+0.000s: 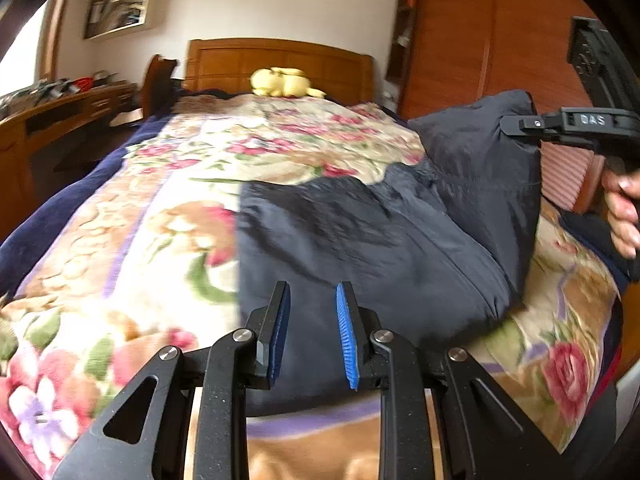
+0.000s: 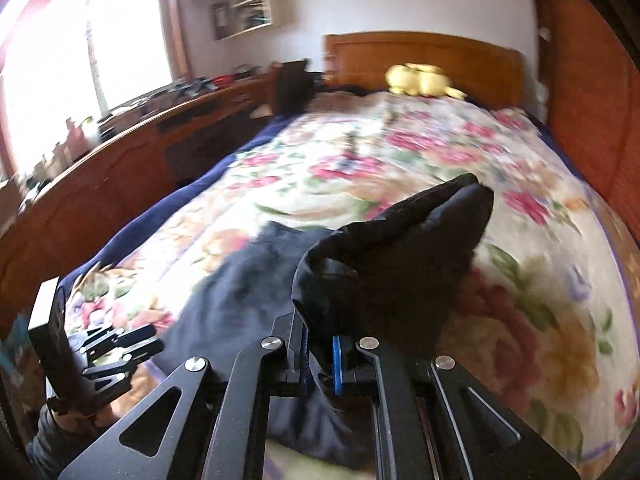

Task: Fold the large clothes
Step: 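Grasp the folded jacket's edge with the right gripper and lift it over, then lay the lifted edge over the bundle and open the right gripper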

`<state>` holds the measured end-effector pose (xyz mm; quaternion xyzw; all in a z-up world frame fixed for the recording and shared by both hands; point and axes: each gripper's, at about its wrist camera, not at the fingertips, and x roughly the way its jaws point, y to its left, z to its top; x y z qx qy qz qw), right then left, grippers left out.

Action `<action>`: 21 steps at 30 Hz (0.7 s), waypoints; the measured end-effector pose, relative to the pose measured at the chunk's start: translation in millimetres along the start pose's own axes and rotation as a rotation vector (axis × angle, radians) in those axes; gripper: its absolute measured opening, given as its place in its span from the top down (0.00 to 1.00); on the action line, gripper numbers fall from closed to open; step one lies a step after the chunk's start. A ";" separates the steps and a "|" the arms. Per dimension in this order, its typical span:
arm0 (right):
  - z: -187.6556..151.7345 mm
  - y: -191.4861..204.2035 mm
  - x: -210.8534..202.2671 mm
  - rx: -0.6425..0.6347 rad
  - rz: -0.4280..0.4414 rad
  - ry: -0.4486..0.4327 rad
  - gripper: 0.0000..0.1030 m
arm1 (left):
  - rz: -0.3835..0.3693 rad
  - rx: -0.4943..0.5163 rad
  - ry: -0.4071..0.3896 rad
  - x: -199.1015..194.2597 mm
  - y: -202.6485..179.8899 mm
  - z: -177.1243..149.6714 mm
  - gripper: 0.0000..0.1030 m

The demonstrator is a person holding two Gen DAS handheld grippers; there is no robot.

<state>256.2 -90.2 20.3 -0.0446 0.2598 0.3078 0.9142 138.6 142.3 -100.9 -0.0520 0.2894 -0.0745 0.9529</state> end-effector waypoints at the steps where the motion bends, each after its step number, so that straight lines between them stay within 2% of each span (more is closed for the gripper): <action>1: 4.4 13.0 3.6 -0.013 0.021 -0.012 0.92 | 0.005 -0.020 -0.004 -2.0 7.9 -0.2 0.76; 6: 14.6 72.5 16.2 -0.086 0.125 -0.020 0.92 | 0.044 -0.086 -0.015 -9.9 40.9 -2.2 0.76; 8: 12.8 86.1 30.4 -0.090 0.159 0.014 0.92 | 0.060 -0.104 -0.026 -13.5 51.3 -2.1 0.76; 9: 8.3 94.7 43.5 -0.090 0.191 0.069 0.91 | 0.066 -0.117 -0.032 -15.6 56.8 -2.9 0.76; 11: -4.1 106.7 64.3 -0.109 0.174 0.149 0.91 | 0.073 -0.153 -0.048 -19.1 67.1 -4.6 0.76; 14: -21.6 118.7 81.7 -0.176 0.126 0.206 0.84 | 0.075 -0.189 -0.055 -20.9 77.1 -7.1 0.76; 17: -15.0 121.3 89.7 -0.219 0.133 0.191 0.69 | 0.079 -0.195 -0.053 -18.9 80.9 -9.2 0.76; 19: -10.8 121.2 87.9 -0.223 0.146 0.175 0.50 | 0.076 -0.192 -0.047 -16.4 79.4 -9.8 0.76; 21: -9.4 122.3 76.8 -0.235 0.136 0.159 0.46 | 0.076 -0.182 -0.044 -14.6 79.4 -7.5 0.76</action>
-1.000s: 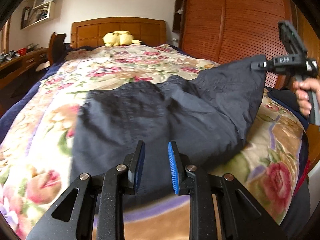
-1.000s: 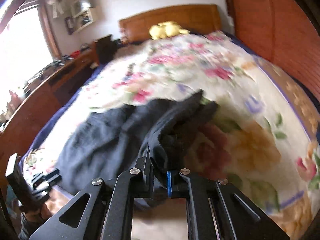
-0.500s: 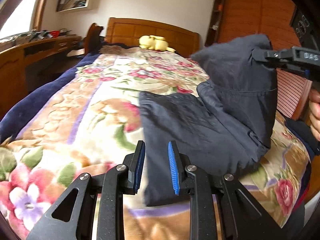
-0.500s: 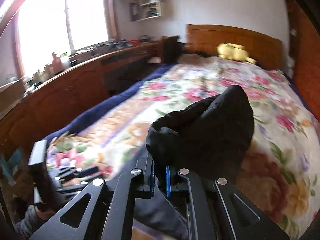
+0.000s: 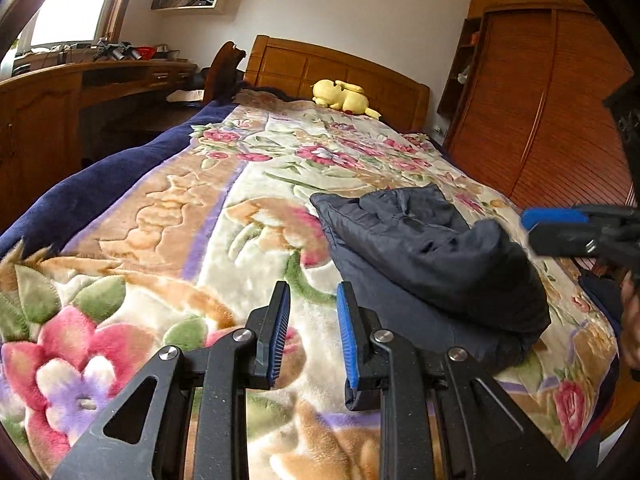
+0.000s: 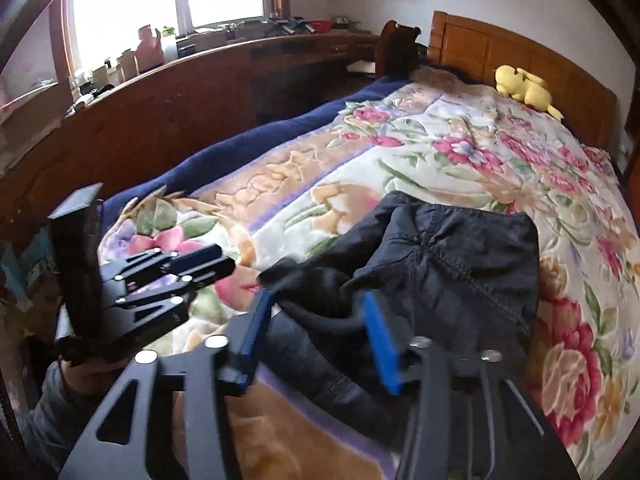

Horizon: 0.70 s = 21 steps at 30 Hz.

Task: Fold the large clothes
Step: 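Lay the lifted edge over the bundle and open the right gripper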

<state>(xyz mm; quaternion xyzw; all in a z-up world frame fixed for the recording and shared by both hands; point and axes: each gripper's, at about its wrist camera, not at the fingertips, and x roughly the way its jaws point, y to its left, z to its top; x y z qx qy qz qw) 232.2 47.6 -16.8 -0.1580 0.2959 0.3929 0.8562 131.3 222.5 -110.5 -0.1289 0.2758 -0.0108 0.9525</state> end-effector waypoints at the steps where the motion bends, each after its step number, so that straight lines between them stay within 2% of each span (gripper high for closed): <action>1: -2.9 0.4 -5.0 -0.010 -0.015 -0.009 0.46 | 0.000 0.007 0.000 -0.7 -3.1 -0.9 0.76; 3: -8.8 -2.1 -15.1 -0.029 -0.053 -0.027 0.46 | -0.002 0.016 0.000 -0.8 -6.6 -1.3 0.76; 6: -20.1 -6.6 -19.5 -0.047 -0.164 -0.050 0.46 | -0.001 0.030 0.003 -0.4 -10.4 -2.2 0.76; 10: -39.8 -31.9 -6.0 -0.004 -0.228 0.002 0.46 | 0.004 0.035 0.009 2.0 -10.9 -2.6 0.76; 16: -64.3 -65.4 6.4 0.117 -0.253 0.011 0.49 | 0.008 0.038 0.015 4.0 -11.7 -3.2 0.76; 21: -71.0 -71.7 16.7 0.167 -0.218 0.031 0.53 | 0.017 0.044 0.024 8.3 -11.7 -3.7 0.76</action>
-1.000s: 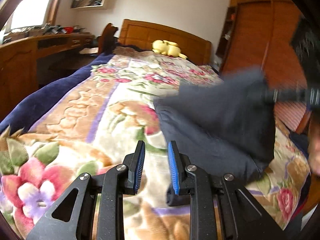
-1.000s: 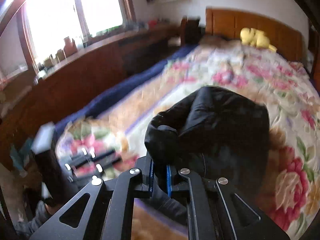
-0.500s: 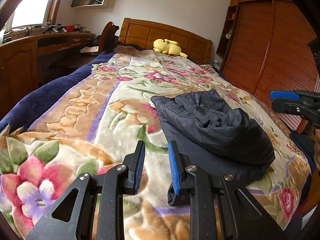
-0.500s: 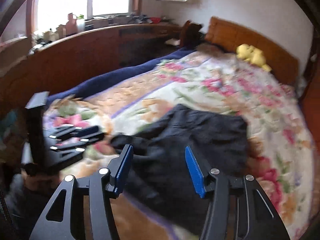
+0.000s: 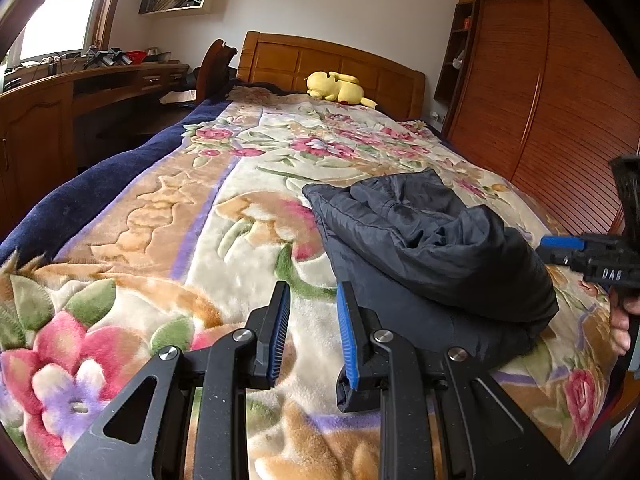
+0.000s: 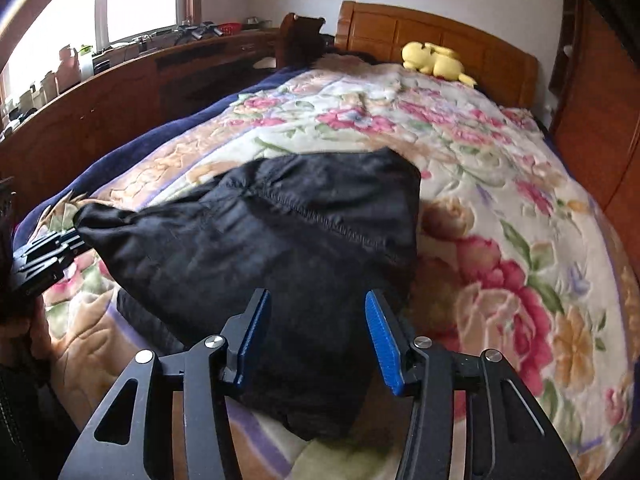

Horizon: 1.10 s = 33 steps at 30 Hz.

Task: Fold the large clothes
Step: 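Lay the lifted edge over the bundle and open the right gripper, then press the folded black jacket flat with the right gripper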

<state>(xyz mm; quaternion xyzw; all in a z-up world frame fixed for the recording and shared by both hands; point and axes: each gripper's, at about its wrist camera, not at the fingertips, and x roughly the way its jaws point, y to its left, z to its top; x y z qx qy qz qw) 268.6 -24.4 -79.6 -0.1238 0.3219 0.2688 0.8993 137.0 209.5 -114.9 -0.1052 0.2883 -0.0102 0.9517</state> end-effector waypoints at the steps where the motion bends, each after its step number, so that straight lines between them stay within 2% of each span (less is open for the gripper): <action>1: -2.1 1.9 0.6 0.006 0.014 0.008 0.55 | 0.001 0.000 0.000 0.0 -0.2 0.1 0.76; 3: -7.2 9.7 8.2 0.008 0.042 0.029 0.57 | 0.001 0.002 0.000 -0.3 -0.7 0.2 0.76; 12: -20.5 44.7 30.2 -0.093 -0.003 0.020 0.57 | 0.014 -0.023 -0.001 -1.2 3.4 -0.6 0.76; 16: -26.2 41.1 30.1 -0.111 0.012 0.004 0.57 | 0.036 -0.013 -0.011 -7.6 0.8 -1.7 0.76; 19: -31.0 35.1 27.7 -0.123 0.029 -0.024 0.57 | 0.079 -0.005 -0.011 -16.8 -1.2 -0.5 0.76; 25: -41.9 27.9 27.8 -0.138 0.063 -0.081 0.57 | 0.091 -0.022 -0.027 -40.8 -5.5 -2.0 0.76; 33: -40.3 16.1 22.8 -0.145 0.133 -0.099 0.57 | 0.121 -0.010 -0.051 -62.9 -32.7 1.2 0.76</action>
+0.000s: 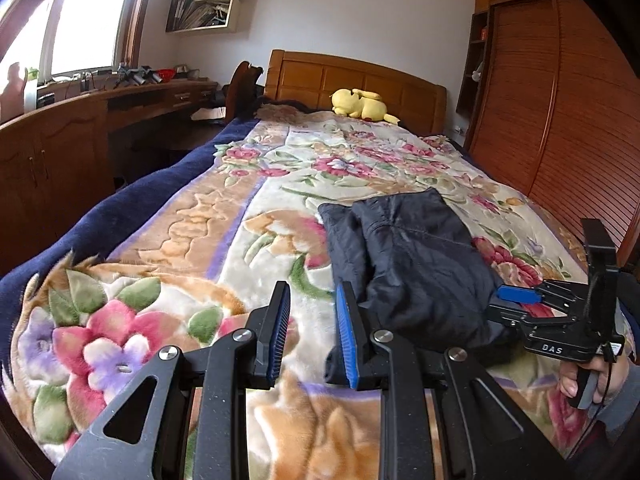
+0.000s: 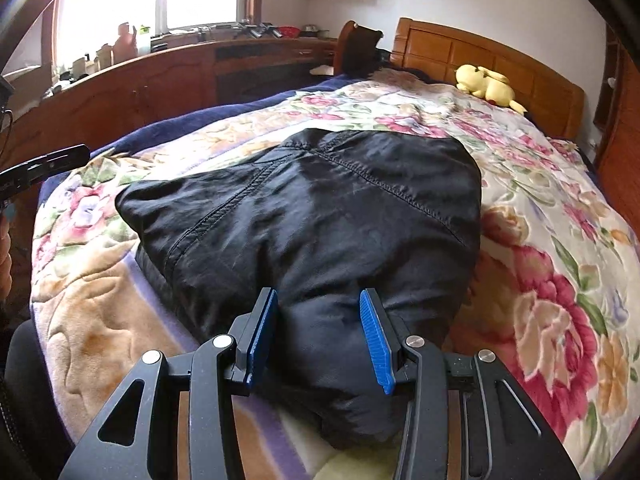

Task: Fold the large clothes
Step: 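Press the folded black jacket flat with the right gripper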

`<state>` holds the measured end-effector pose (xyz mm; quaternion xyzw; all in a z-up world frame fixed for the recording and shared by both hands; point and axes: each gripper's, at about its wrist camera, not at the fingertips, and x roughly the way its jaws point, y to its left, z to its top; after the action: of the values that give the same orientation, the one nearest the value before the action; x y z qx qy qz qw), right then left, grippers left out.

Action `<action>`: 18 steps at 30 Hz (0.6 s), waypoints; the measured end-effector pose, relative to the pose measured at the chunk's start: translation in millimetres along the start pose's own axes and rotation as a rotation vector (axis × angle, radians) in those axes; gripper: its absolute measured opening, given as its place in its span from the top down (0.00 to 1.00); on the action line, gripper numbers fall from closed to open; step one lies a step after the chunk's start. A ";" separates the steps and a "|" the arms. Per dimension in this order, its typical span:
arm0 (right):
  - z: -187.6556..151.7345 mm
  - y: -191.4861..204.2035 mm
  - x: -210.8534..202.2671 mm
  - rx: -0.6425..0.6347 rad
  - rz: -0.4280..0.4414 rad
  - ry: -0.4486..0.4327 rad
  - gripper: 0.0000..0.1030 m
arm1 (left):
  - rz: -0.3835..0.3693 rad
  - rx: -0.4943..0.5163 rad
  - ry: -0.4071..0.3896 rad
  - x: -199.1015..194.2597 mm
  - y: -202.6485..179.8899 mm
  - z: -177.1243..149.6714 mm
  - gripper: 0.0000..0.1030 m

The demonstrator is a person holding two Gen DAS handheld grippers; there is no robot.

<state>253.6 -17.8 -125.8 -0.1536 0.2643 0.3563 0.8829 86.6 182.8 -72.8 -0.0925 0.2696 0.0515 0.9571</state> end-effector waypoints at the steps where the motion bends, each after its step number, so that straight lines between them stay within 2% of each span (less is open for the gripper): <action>1: 0.7 -1.5 -2.0 -0.003 0.005 -0.005 0.57 | -0.001 0.006 0.002 -0.3 -5.1 1.7 0.76; 10: 24.7 -25.0 -15.3 -0.065 0.035 -0.096 0.55 | 0.025 0.038 0.063 11.6 -29.3 3.8 0.76; 12: 33.5 -32.9 -7.6 -0.080 0.030 -0.108 0.52 | 0.034 0.032 0.074 13.8 -30.9 4.1 0.76; 14: 42.1 -41.5 7.1 -0.084 0.061 -0.094 0.48 | 0.042 0.029 0.089 17.4 -33.5 5.3 0.76; 18: 55.6 -58.4 42.4 -0.081 0.073 -0.066 0.46 | 0.082 0.072 0.122 30.9 -42.5 12.0 0.76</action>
<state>340.7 -9.8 -100.2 -0.1678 0.2258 0.4036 0.8706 125.2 145.2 -72.6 -0.0498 0.3327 0.0749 0.9387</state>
